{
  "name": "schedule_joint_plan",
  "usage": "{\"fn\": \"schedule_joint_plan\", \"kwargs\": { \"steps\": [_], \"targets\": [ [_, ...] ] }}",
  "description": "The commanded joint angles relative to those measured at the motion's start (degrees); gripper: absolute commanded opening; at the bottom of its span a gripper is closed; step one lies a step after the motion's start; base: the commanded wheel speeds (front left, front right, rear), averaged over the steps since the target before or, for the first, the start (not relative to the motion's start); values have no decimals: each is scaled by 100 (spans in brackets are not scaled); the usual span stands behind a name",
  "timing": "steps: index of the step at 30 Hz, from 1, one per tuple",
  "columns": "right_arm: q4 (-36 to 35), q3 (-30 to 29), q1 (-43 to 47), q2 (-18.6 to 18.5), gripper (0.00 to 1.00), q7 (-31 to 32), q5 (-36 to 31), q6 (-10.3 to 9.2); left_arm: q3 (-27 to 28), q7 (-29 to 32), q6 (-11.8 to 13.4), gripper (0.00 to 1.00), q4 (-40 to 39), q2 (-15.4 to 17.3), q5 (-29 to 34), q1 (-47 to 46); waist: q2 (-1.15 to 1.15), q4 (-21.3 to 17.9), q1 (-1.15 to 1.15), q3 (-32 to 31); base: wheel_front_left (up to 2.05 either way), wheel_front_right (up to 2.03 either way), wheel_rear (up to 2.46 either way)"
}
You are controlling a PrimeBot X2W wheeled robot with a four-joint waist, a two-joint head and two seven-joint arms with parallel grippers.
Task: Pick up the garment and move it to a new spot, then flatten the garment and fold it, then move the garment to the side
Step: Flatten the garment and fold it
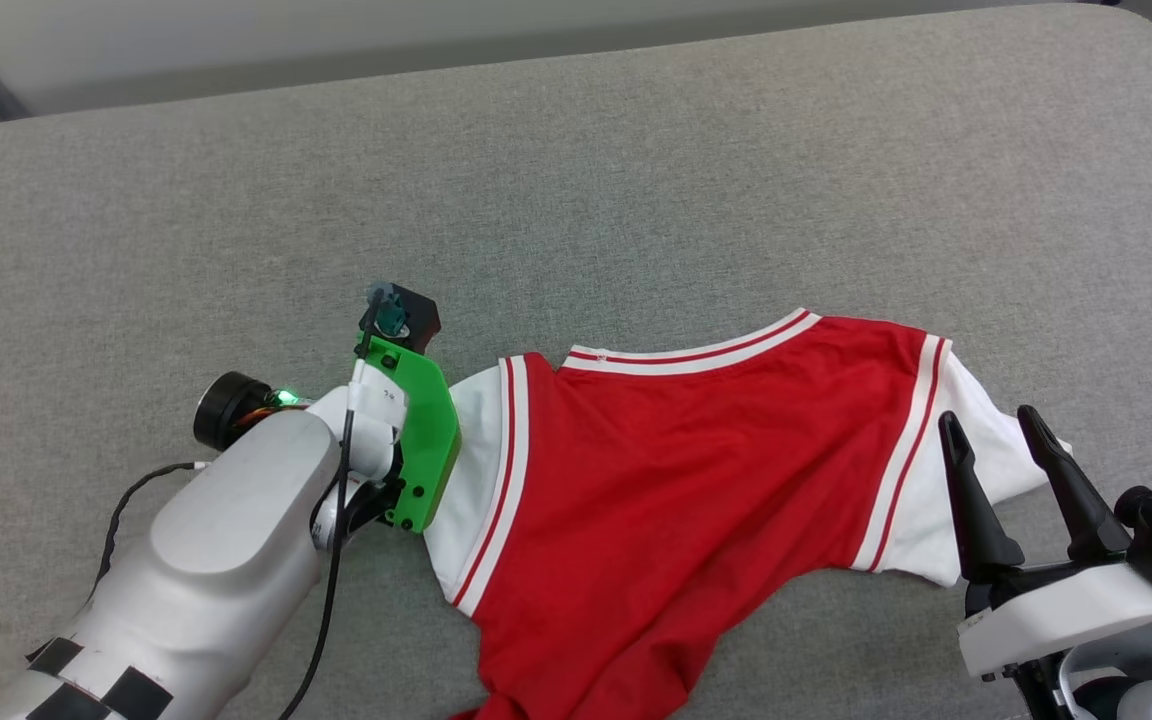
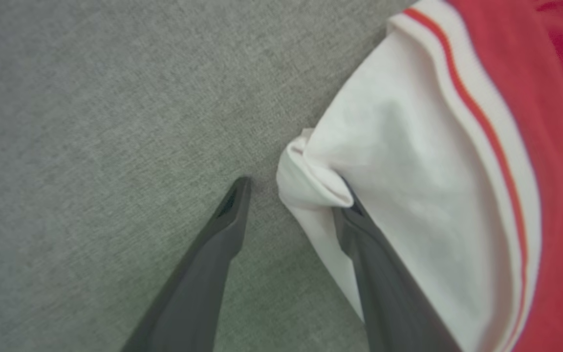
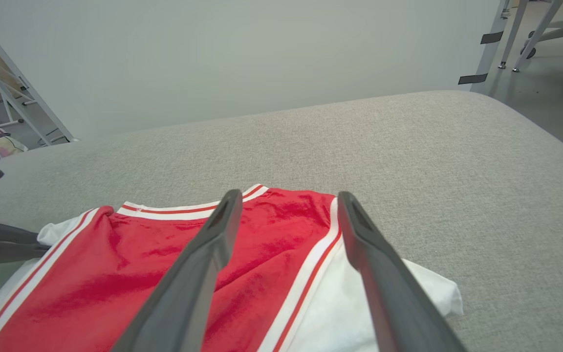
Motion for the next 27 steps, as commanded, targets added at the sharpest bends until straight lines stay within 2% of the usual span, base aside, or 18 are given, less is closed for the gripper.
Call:
{"fn": "schedule_joint_plan", "kwargs": {
  "steps": [1, 3, 5, 10, 15, 21, 27],
  "targets": [
    [37, -14, -94, 25, 100, -43, 47, -4, -294, 200, -104, 0, 247, -142, -30, 373, 0, -26, 0, 22, 0, 0, 0],
    [85, -36, -99, 33, 100, -48, 73, -4, -357, 169, -141, 0, 242, -147, 30, 354, 0, -20, 0, -2, 0, 0, 0],
    [127, -74, -91, 36, 100, -33, 95, -4, -299, -102, -75, 0, 191, -165, 81, 331, 0, 10, 0, -42, 0, 0, 0],
    [254, -267, -70, -3, 100, 76, 206, -4, 37, -973, 292, 0, 17, -100, 144, 377, 0, 131, 0, -240, 0, 0, 0],
    [541, -626, -81, -160, 100, 334, 414, -4, 475, -1695, 737, 0, -440, 201, 109, 608, 0, 283, 0, -455, 0, 0, 0],
    [1046, -870, -188, -657, 100, 1001, 805, -4, 844, -2017, 1174, 0, -1298, 702, 22, 1075, 0, 470, 0, -640, 0, 0, 0],
    [1574, -834, -531, -1318, 100, 1997, 1387, -4, 1004, -1949, 1549, 0, -2253, 1107, 8, 1448, 0, 651, 0, -629, 0, 0, 0]
  ]
}}
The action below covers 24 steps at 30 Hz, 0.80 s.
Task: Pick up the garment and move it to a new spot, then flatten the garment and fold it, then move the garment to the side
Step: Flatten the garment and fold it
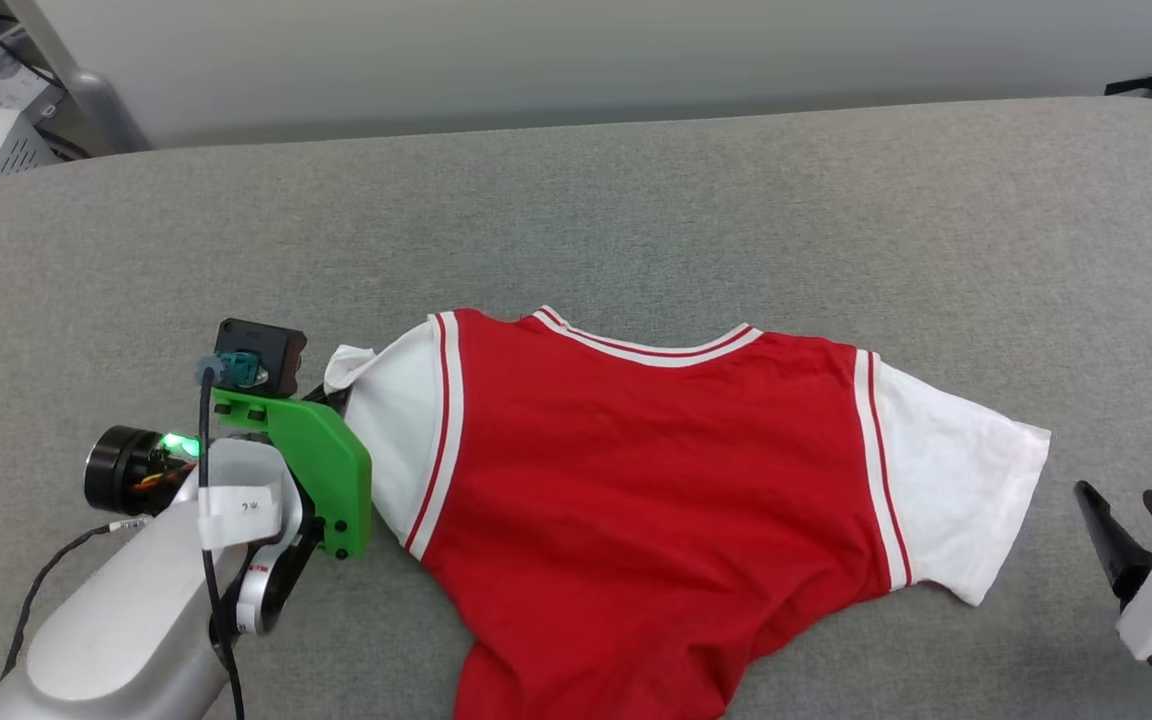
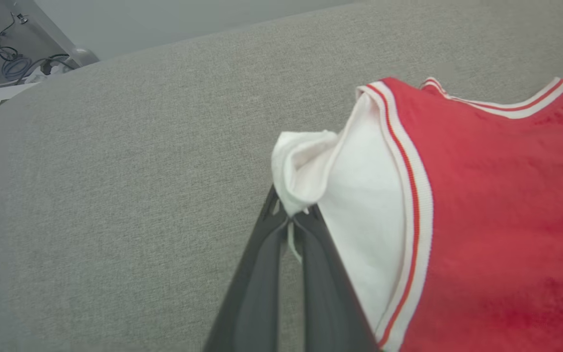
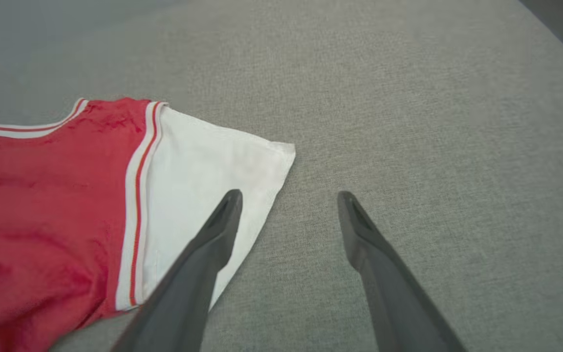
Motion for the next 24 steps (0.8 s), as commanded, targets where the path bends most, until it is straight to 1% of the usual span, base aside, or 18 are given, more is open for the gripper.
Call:
{"fn": "schedule_joint_plan", "kwargs": {
  "steps": [1, 4, 9, 14, 19, 20, 21, 22, 24],
  "targets": [
    [110, 49, -198, -126, 100, 208, 109, -3, 26, 27, 81, 0, -161, 79, 12, 85, 0, 106, 0, 33, 0, 0, 0],
    [406, 262, -564, -398, 100, 705, 329, -3, 17, 113, 176, 0, -504, 141, 48, 93, 0, 211, 0, 172, 0, 0, 0],
    [1020, 625, -1277, -638, 100, 1208, 376, -3, -28, 178, 237, 0, -793, 93, 112, -15, 0, 367, 0, 424, 0, 0, 0],
    [1742, 980, -1787, -703, 100, 1586, 473, -3, -90, 197, 237, 0, -894, 12, 185, -164, 0, 529, 0, 627, 0, 0, 0],
    [2284, 1363, -1845, -665, 100, 2154, 677, -3, -115, 180, 227, 0, -875, -43, 186, -212, 0, 616, 0, 716, 0, 0, 0],
    [2358, 1435, -1843, -667, 96, 2256, 698, -3, -108, 182, 227, 0, -863, -54, 157, -198, 0, 620, 0, 724, 0, 0, 0],
    [2392, 1473, -1854, -660, 46, 2283, 727, -3, -105, 181, 225, 0, -856, -56, 141, -189, 0, 618, 0, 728, 0, 0, 0],
    [2421, 1507, -1869, -649, 0, 2290, 773, -3, -102, 173, 224, 0, -846, -52, 133, -181, 0, 612, 0, 727, 0, 0, 0],
    [2454, 1537, -1921, -677, 0, 2226, 806, -3, -95, 158, 227, 0, -831, -46, 119, -162, 0, 597, 0, 711, 0, 0, 0]
  ]
}}
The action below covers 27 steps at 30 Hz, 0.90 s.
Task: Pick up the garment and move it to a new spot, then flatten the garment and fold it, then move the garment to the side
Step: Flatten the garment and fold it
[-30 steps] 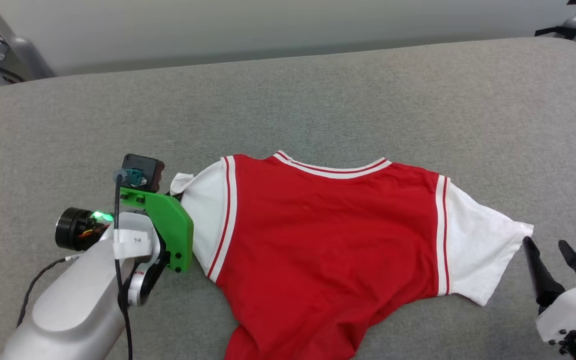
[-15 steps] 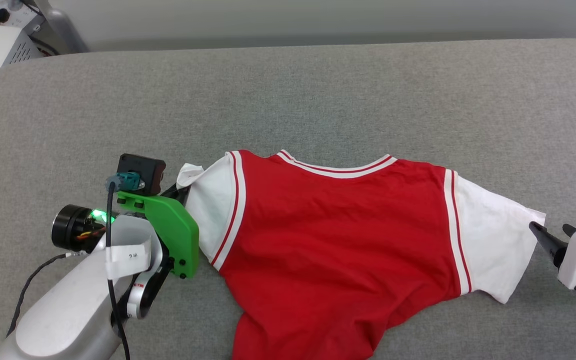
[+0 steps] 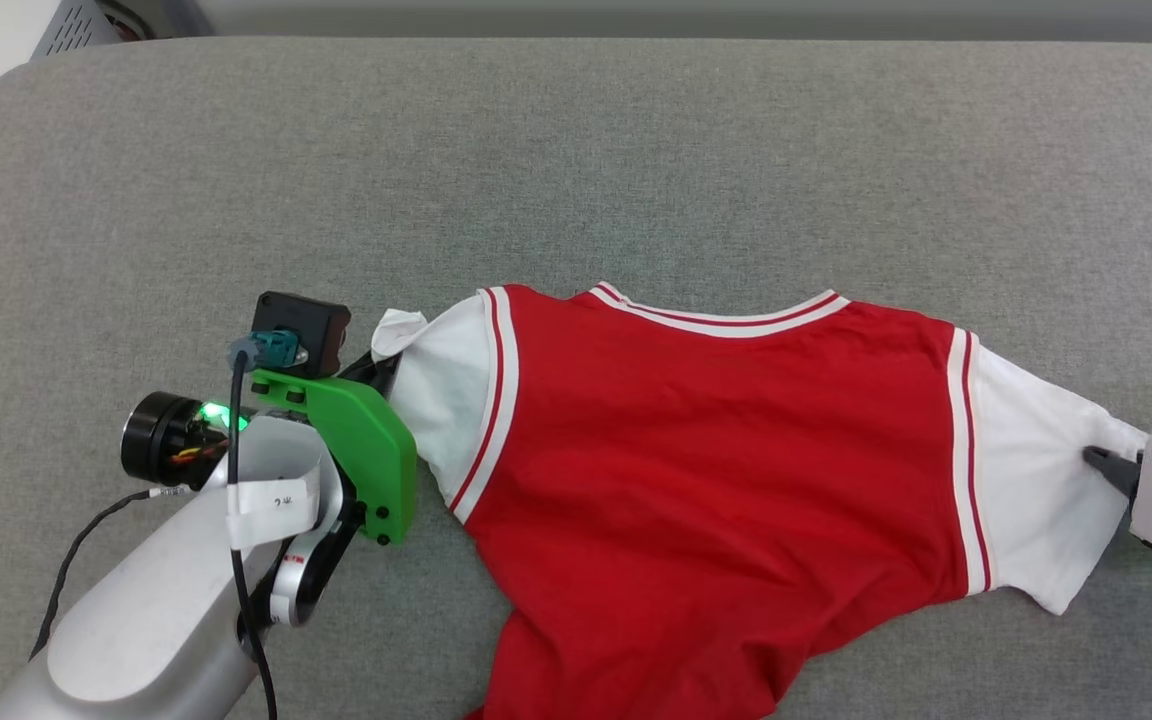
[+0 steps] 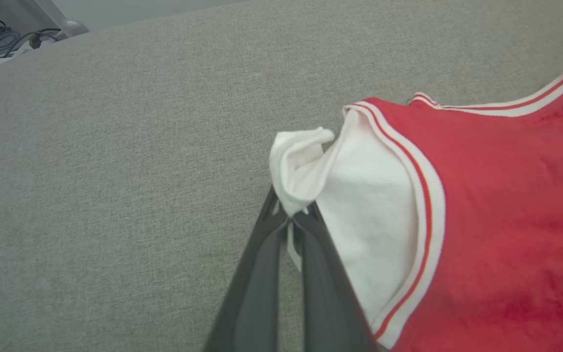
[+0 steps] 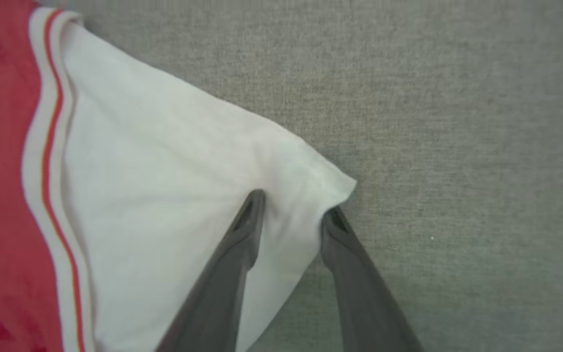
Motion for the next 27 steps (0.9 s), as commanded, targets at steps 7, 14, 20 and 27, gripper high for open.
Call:
{"fn": "schedule_joint_plan", "kwargs": {
  "steps": [7, 14, 20, 27],
  "targets": [
    [-61, -129, -23, -117, 0, -498, -44, 3, 126, -221, -99, 0, 156, -69, -136, -16, 0, -24, 0, -368, 0, 0, 0],
    [-664, -408, -371, -147, 0, -700, -417, 3, 450, -503, -201, 0, 543, -56, -245, -363, 0, -168, 0, -681, 0, 0, 0],
    [-723, -641, -1065, -45, 0, -869, -794, 3, 960, -758, -400, 0, 1246, -254, -582, -1125, 0, -235, 0, -625, 0, 0, 0],
    [-544, -634, -2392, 47, 0, -1212, -1217, 3, 1100, -1095, -753, 0, 2265, -479, -396, -2559, 0, -293, 0, -175, 0, 0, 0]
  ]
}}
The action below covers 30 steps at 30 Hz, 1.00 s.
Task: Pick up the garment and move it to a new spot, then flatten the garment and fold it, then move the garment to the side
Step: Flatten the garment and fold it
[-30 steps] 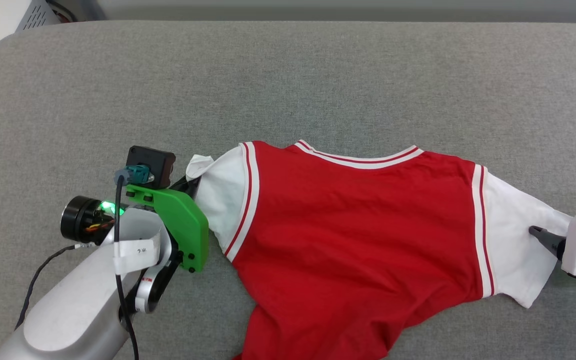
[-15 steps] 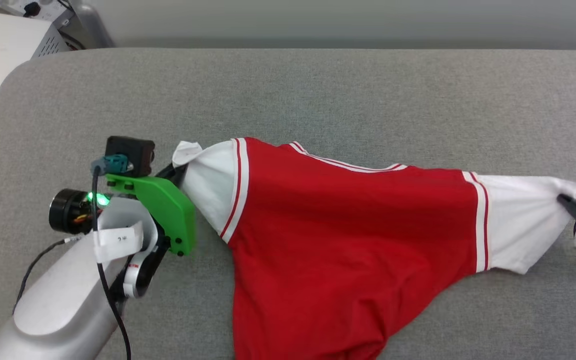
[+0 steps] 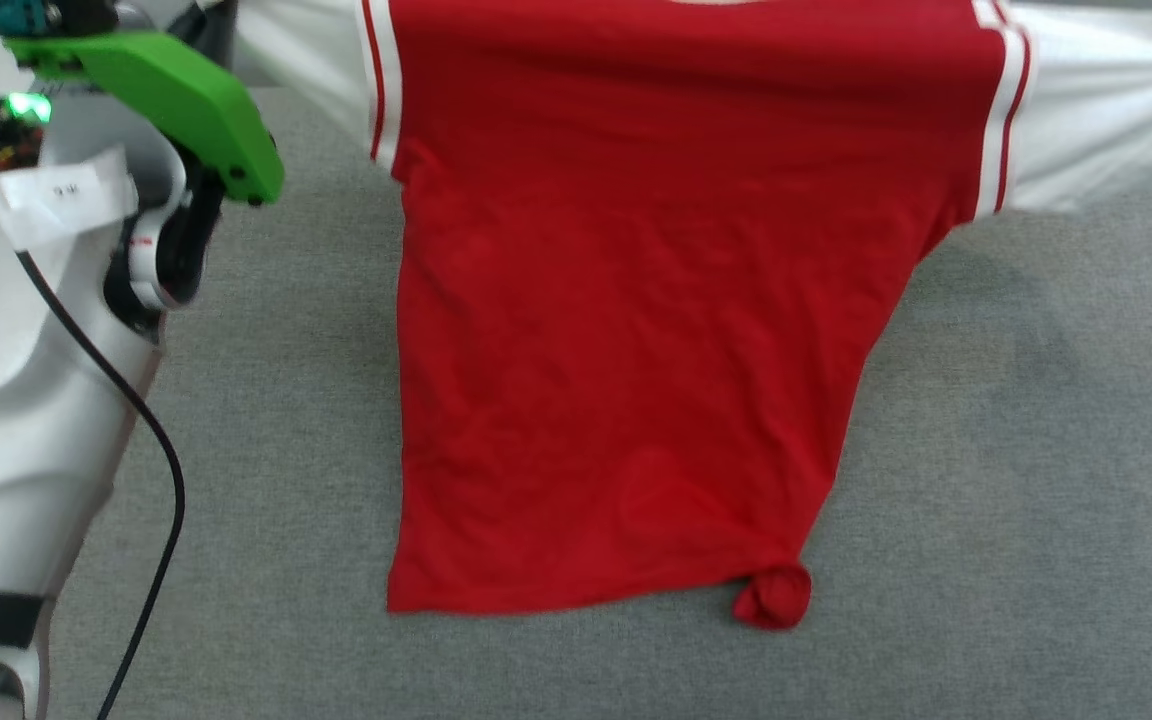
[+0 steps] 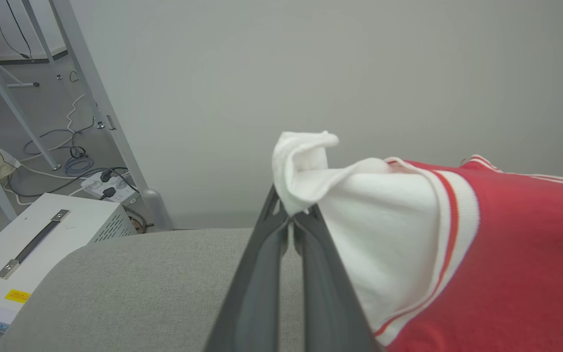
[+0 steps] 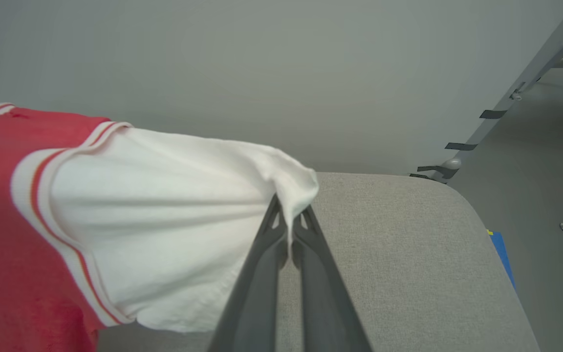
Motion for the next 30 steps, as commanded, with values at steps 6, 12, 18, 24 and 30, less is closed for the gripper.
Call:
{"fn": "schedule_joint_plan", "kwargs": {
  "steps": [6, 12, 18, 24, 30],
  "targets": [
    [411, 106, -1683, 89, 0, -707, -503, -8, 87, -350, -184, 0, 961, -54, 390, -1613, 0, -203, 0, 678, 0, 0, 0],
    [968, 508, -3084, 298, 0, -1455, -906, -8, 146, -736, -294, 0, 1482, 123, 726, -2760, 0, -428, 0, 1021, 0, 0, 0],
    [1744, 645, -4326, 482, 0, -2173, -1064, -8, 193, -1050, -404, 0, 1837, 226, 916, -3637, 0, -549, 0, 1425, 0, 0, 0],
    [2437, 982, -4926, 686, 0, -2493, -1031, -8, 80, -1152, -533, 0, 2212, 119, 1014, -4011, 0, -553, 0, 1782, 0, 0, 0],
    [3078, 1445, -5000, 886, 0, -2744, -712, -8, 87, -1262, -675, 0, 2659, -141, 810, -3790, 0, -543, 0, 2029, 0, 0, 0]
  ]
}}
